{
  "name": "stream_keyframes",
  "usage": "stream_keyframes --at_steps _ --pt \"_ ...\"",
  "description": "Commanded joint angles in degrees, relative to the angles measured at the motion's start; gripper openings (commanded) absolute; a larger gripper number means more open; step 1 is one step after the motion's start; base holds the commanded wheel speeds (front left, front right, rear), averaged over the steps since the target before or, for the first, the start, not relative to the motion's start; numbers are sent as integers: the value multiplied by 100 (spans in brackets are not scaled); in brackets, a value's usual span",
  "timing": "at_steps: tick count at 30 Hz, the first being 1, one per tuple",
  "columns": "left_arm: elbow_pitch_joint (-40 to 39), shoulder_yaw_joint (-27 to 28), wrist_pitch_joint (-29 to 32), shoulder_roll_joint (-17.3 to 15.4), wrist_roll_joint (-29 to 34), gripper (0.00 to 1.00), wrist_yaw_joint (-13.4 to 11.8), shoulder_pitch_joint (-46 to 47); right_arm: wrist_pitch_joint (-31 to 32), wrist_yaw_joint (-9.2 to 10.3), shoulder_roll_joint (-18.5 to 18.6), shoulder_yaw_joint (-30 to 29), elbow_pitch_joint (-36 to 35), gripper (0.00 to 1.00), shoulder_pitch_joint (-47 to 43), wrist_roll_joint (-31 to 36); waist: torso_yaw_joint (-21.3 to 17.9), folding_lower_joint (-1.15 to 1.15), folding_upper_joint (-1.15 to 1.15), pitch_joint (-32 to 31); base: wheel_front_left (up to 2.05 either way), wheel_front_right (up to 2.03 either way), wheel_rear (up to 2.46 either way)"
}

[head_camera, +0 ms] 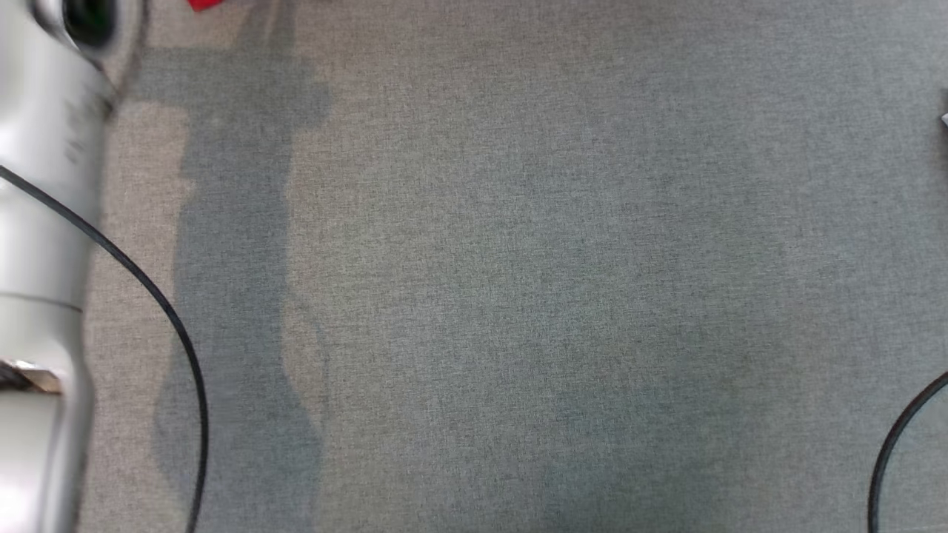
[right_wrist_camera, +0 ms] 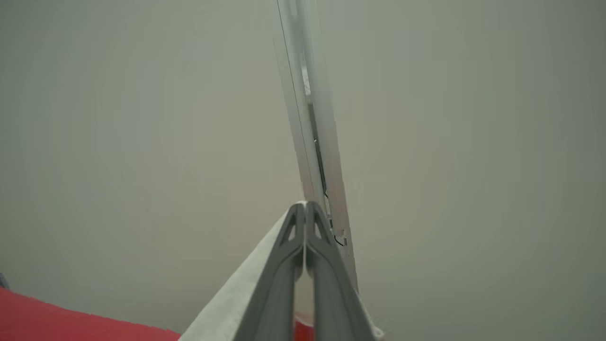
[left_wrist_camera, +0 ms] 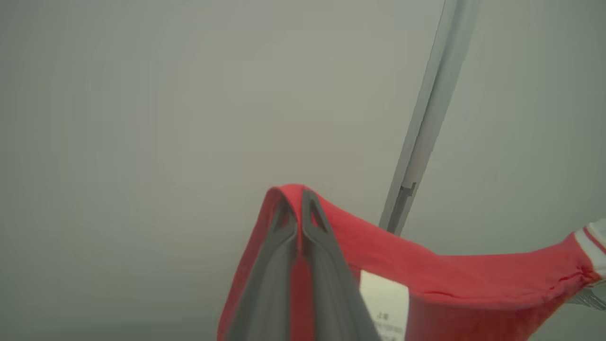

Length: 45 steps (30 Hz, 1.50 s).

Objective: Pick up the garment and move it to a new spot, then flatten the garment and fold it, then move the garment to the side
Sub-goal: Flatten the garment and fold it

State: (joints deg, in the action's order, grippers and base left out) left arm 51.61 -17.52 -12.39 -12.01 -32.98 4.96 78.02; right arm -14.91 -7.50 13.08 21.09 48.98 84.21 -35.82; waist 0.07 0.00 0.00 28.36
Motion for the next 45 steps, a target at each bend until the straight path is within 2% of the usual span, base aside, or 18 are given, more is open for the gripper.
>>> stream_keyframes --at_steps 1,8,14,19,29,33,37,41,45 --pt "278 -8 -43 87 -101 0 73 -227 -43 2 12 124 173 0 -286 -105 -8 0 0 33 0 0 0" --pt "1090 68 -197 314 -467 0 217 -1004 -42 2 -41 372 423 0 -1334 -624 -35 0 0 18 0 0 0" --pt "1168 155 -273 370 -618 0 247 -1684 -44 2 -31 424 103 0 -2213 -958 -63 0 0 -139 0 0 0" --pt "427 386 -275 266 -455 0 247 -2604 -43 2 66 258 -626 0 -3258 -1166 -78 0 0 -351 0 0 0" --pt "-1815 1073 -276 149 48 0 199 -4913 -44 2 234 -150 -2291 0 -5658 -1304 -114 0 0 -872 0 0 0" --pt "-2799 1097 -250 21 193 0 4 -5783 19 2 350 -277 -2863 0 -6509 -1406 -108 0 0 -1098 0 0 0" --pt "-3890 1140 174 -110 241 0 -391 -6671 269 3 382 -581 -3500 0 -7280 -1330 -140 0 0 -1313 0 0 0" --pt "-5032 1190 698 -216 262 0 -814 -7483 792 3 303 -1004 -4230 0 -8028 -1131 -165 0 0 -1464 0 0 0" --pt "-6002 1232 1181 -319 293 0 -1190 -8173 1471 3 54 -1504 -5033 0 -8791 -886 -156 0 0 -1573 0 0 0"
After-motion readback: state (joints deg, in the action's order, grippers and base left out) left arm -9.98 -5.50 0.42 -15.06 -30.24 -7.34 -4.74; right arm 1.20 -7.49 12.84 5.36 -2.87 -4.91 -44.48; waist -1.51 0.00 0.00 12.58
